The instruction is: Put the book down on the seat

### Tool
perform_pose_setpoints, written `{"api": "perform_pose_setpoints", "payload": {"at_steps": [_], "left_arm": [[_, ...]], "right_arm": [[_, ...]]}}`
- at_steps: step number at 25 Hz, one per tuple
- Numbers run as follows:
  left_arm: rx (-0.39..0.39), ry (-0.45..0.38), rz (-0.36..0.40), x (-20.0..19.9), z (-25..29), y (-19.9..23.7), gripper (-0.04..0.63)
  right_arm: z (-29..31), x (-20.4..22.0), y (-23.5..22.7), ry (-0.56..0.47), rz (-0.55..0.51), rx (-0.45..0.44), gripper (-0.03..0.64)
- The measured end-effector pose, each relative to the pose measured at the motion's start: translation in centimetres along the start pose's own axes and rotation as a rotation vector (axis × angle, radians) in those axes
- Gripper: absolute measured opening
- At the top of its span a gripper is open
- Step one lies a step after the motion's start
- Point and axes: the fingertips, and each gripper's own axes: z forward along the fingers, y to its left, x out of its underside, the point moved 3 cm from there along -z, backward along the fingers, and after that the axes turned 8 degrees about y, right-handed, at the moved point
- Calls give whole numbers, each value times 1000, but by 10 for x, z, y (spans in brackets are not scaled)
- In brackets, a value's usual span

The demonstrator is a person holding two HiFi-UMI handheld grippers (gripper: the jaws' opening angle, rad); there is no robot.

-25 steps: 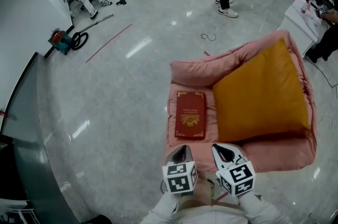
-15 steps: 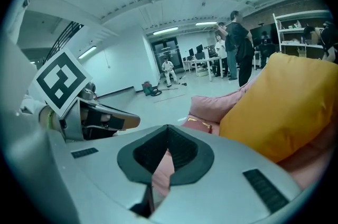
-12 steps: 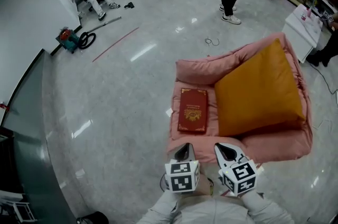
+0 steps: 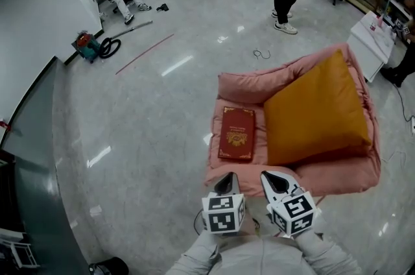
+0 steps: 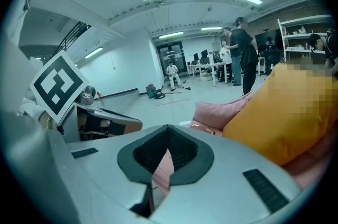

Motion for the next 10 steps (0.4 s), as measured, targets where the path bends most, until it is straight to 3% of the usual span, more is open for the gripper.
{"api": "perform_pose_setpoints", "payload": {"at_steps": [10], "left_arm": [[-3, -12, -2, -5, -5, 1, 6]], "right_arm": [[-4, -5, 4, -13, -14, -4, 5]]}}
